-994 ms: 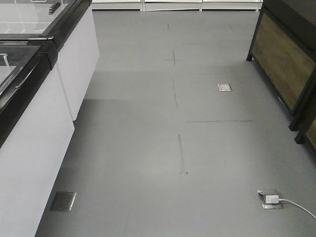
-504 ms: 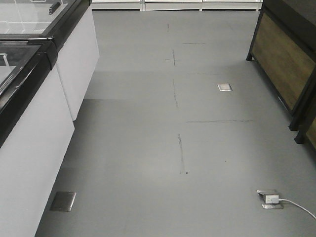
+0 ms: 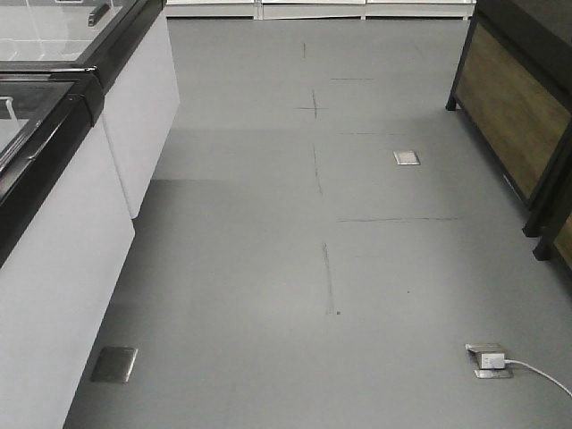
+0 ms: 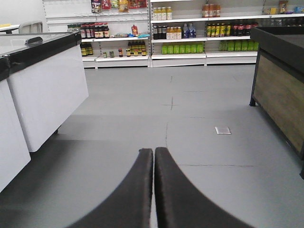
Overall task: Left arm holds basket, right arm returns cookies
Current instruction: 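Lift the basket with the cookie box and swing it in front of the robot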
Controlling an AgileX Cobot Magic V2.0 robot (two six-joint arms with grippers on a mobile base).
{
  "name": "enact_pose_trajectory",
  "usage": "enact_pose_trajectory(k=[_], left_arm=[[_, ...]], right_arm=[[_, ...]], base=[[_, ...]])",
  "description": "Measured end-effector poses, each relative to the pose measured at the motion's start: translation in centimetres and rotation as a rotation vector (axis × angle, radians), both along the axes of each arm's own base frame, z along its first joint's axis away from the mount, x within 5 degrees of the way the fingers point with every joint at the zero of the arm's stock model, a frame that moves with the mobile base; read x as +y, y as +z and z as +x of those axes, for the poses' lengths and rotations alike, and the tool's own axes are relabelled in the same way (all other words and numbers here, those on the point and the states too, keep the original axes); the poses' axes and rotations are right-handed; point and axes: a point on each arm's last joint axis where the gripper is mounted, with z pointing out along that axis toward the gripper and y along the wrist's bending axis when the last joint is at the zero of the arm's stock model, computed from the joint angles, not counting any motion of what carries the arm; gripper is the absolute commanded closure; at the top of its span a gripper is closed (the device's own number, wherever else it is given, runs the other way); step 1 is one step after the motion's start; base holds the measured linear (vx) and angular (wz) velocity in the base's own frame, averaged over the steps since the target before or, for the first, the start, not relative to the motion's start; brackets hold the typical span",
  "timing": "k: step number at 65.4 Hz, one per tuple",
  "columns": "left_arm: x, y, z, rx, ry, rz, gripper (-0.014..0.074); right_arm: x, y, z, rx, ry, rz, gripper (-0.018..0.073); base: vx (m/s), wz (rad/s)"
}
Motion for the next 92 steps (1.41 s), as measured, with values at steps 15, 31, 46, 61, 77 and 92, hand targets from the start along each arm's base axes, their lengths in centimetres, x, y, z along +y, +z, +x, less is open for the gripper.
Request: enact_pose_trajectory(k=[15,31,46,61,77,92], left_arm=[[-0.6,-0.2,1.5,-0.023,-0.024,-0.008,0.0235],[-0.5,0.6,1.8,-0.033,-0.026,0.028,0.0421],[-0.5,1.5,1.9,-0.048,-0.046,0.054,0.0605],[-1.1,6.0,3.0,-0.110,-0.087,0.179,0.0604],[-6.3,12.4,6.8,-0.248,-0.255,0.265,0.0603],[-13.8,14.9,10.4,-0.331,-0.473,0.226,0.0603]], right_arm=[[0.0,0.0,0.0,0.000,0.000,0.000,0.0568],[0.0,0.0,0.0,0.000,0.000,0.000,0.0568],[0.0,0.0,0.0,0.000,0.000,0.000,0.0568],[0.0,0.0,0.0,0.000,0.000,0.000,0.0568],[0.0,0.0,0.0,0.000,0.000,0.000,0.0568],[0.0,0.0,0.0,0.000,0.000,0.000,0.0568]], base=[[0.00,0.00],[0.00,0.00],[0.00,0.00],[0.00,0.00],[0.00,0.00],[0.00,0.00]])
